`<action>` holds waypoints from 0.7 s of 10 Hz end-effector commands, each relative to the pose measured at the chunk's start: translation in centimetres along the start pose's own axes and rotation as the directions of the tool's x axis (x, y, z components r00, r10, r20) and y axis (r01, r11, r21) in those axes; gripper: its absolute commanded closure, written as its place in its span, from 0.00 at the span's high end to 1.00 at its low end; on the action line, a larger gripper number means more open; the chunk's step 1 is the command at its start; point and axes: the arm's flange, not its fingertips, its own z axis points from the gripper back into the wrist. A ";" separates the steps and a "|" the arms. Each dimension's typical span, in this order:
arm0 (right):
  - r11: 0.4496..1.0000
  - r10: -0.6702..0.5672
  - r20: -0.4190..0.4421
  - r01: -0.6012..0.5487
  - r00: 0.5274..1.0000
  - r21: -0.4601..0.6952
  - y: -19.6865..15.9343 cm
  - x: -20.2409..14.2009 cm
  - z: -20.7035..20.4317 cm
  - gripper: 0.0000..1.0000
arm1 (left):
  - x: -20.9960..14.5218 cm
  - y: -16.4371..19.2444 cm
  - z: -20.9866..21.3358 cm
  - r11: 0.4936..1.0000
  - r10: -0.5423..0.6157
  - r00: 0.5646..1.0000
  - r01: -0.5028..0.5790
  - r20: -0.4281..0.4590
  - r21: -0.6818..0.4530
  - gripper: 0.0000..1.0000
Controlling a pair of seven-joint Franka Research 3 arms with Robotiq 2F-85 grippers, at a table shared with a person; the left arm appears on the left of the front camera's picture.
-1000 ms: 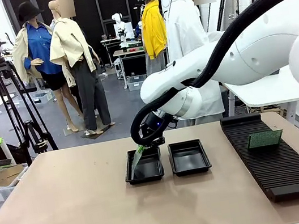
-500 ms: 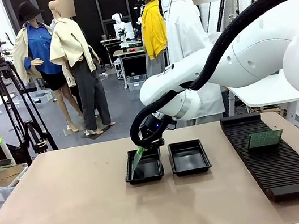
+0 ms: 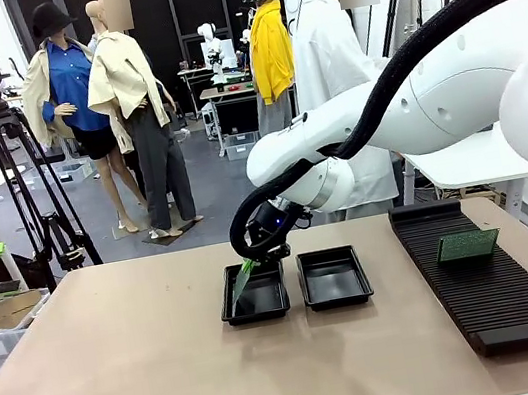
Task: Inspect and transfer BCBs to ESD trays.
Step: Pick up the Blank PCB from the PCB Rack and place it in the left ESD tray.
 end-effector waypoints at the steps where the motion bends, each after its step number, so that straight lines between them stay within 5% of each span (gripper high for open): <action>1: 1.000 0.001 0.001 -0.001 1.000 0.000 -0.1 0.0 0.0 0.00 | 0.0 -0.2 0.1 1.000 0.011 1.000 -0.011 0.008 -0.001 0.98; 4: 1.000 0.000 0.000 0.000 1.000 0.000 0.0 0.0 0.0 0.00 | 0.0 -0.2 0.1 1.000 0.011 1.000 -0.011 0.008 -0.001 0.98; 7: 0.999 0.004 0.008 -0.004 1.000 -0.034 0.1 -0.3 0.7 0.54 | 0.0 -0.2 0.1 1.000 0.011 1.000 -0.011 0.008 -0.001 0.98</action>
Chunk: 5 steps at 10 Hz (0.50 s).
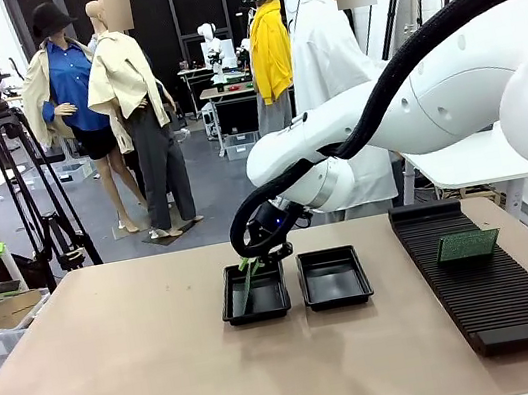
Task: Inspect and transfer BCBs to ESD trays.
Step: Pick up the Blank PCB from the PCB Rack and place it in the left ESD tray.
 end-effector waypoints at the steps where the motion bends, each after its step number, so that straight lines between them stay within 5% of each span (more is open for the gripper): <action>1: 0.999 -0.005 0.003 0.005 1.000 -0.035 0.2 -0.4 0.9 0.74 | 0.0 -0.2 0.1 1.000 0.011 1.000 -0.011 0.008 -0.001 0.98; 2: 0.999 0.002 0.014 -0.001 1.000 -0.047 0.4 -0.8 1.4 0.93 | 0.0 -0.2 0.1 1.000 0.011 1.000 -0.011 0.008 -0.001 0.98; 5: 0.992 -0.005 0.038 0.010 0.999 -0.125 1.1 -2.1 3.7 1.00 | 0.0 -0.2 0.1 1.000 0.011 1.000 -0.011 0.008 -0.001 0.98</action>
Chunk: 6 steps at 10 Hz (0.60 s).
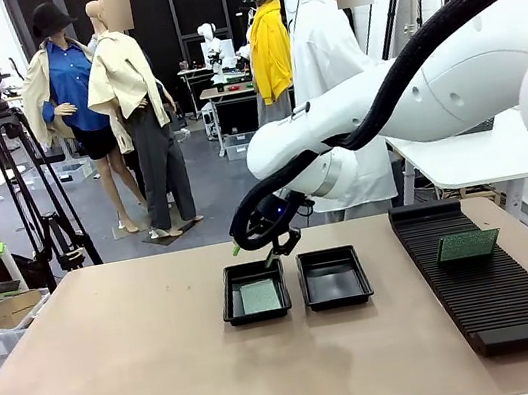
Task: Inspect and transfer BCBs to ESD trays.
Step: Pick up the Blank PCB from the PCB Rack and place it in the left ESD tray.
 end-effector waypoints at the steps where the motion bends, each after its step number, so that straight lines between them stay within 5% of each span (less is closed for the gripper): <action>1: 0.996 -0.024 0.012 0.025 1.000 -0.090 0.1 -1.4 1.4 1.00 | 0.0 -0.2 0.1 1.000 0.010 1.000 -0.010 0.008 -0.001 0.98; 6: 0.975 -0.011 -0.007 0.009 1.000 -0.220 0.4 -2.1 2.1 1.00 | 0.0 -0.2 0.1 1.000 0.010 1.000 -0.010 0.008 -0.001 0.98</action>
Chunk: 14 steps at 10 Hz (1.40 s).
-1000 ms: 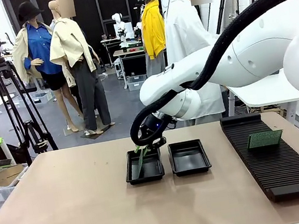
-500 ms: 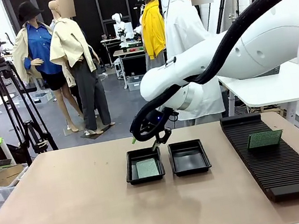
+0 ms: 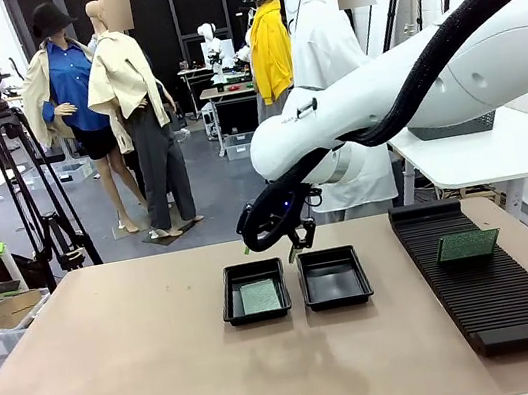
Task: Inspect and transfer BCBs to ESD trays.
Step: Pick up the Blank PCB from the PCB Rack and place it in the left ESD tray, then pick up the ESD tray and place it on the left side of the table.
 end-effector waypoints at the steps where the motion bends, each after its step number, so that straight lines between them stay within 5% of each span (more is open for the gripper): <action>1: 1.000 -0.005 0.011 0.005 1.000 0.024 0.0 0.2 0.1 1.00 | 0.0 -0.2 0.1 1.000 0.010 1.000 -0.010 0.008 -0.001 0.98; 14: 1.000 -0.005 0.011 0.005 1.000 0.024 0.0 0.2 0.1 1.00 | 0.0 -0.2 0.1 1.000 0.010 1.000 -0.010 0.008 -0.001 0.98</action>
